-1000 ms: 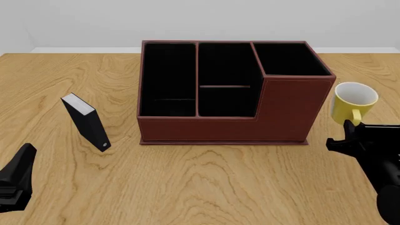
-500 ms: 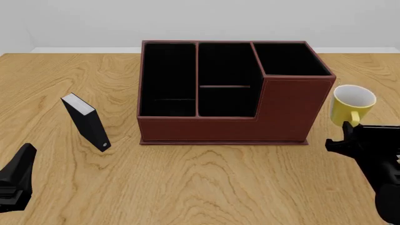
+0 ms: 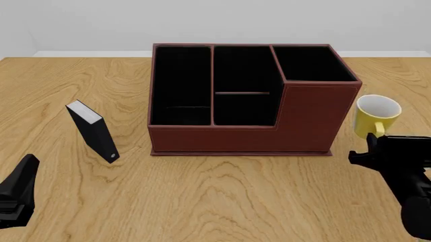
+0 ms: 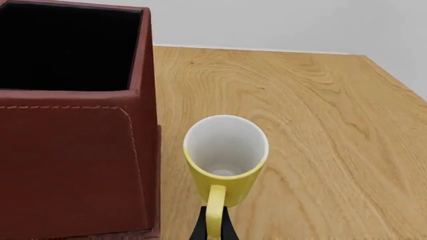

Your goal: Pick up the yellow and white mug and place it to the right of the caddy.

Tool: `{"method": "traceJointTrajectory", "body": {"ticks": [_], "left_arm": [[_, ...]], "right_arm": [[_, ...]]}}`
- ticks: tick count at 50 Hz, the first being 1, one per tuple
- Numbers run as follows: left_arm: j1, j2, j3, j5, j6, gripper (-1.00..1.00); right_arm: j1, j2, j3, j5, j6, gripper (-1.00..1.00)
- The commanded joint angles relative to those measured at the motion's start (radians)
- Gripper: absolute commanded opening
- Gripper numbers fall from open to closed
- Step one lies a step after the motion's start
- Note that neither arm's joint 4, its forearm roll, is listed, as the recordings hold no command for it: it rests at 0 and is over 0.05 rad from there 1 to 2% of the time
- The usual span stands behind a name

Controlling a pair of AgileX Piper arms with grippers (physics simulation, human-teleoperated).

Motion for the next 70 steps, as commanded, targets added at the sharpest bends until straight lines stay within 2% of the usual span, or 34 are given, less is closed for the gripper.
{"method": "traceJointTrajectory", "body": {"ticks": [1, 70], "left_arm": [[0.0, 0.0, 0.0, 0.0, 0.0, 1.0], [0.0, 0.0, 0.0, 0.0, 0.0, 1.0]], "right_arm": [[0.0, 0.019, -0.012, -0.001, 0.005, -1.0], [-0.006, 0.131, -0.059, -0.002, 0.01, -1.0]]}}
